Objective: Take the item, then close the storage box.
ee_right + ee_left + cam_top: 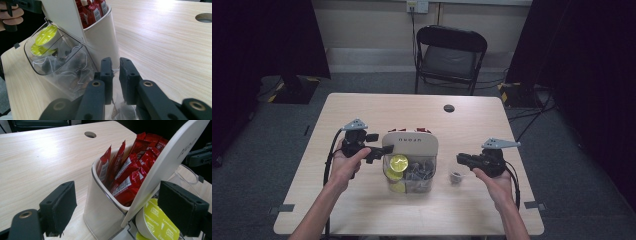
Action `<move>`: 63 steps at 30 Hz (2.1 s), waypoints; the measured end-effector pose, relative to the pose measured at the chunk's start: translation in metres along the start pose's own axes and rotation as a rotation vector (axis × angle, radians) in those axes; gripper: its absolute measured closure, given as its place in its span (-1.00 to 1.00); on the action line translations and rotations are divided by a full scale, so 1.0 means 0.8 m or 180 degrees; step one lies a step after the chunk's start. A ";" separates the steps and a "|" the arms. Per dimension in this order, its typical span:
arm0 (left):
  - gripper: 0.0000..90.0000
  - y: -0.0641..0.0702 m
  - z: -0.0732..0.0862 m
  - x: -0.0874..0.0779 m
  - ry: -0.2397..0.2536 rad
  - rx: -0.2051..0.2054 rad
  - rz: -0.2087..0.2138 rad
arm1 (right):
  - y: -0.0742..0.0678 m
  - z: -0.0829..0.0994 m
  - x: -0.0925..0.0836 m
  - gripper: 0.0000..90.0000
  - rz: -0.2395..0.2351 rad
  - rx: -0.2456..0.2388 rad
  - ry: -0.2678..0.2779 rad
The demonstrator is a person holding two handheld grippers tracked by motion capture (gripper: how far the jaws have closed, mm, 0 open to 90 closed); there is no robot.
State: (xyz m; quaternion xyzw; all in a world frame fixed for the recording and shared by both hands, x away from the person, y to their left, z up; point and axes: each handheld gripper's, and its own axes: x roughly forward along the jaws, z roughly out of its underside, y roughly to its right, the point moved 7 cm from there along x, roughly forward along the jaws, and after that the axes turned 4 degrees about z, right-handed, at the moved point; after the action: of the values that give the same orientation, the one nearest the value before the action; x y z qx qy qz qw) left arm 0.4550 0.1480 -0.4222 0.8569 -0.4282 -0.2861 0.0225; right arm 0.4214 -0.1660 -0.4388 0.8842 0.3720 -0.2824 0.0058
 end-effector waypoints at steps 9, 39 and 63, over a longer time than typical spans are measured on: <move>-0.67 0.000 0.001 0.002 -0.0013 -0.0003 0.0017 | 0.004 -0.005 -0.010 0.67 0.0066 0.0033 0.0064; -0.62 -0.014 -0.009 -0.026 0.0160 -0.0069 0.0129 | 0.041 0.076 -0.046 0.46 0.0419 0.0216 -0.0212; -0.62 -0.051 -0.016 -0.027 0.0369 -0.0297 -0.0231 | 0.063 0.118 -0.026 -0.12 0.0723 0.0246 -0.0522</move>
State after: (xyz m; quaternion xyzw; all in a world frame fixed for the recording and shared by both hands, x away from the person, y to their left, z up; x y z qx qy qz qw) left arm 0.4809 0.1875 -0.4127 0.8849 -0.3812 -0.2563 0.0768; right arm 0.3964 -0.2367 -0.5181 0.8941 0.2567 -0.3653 0.0341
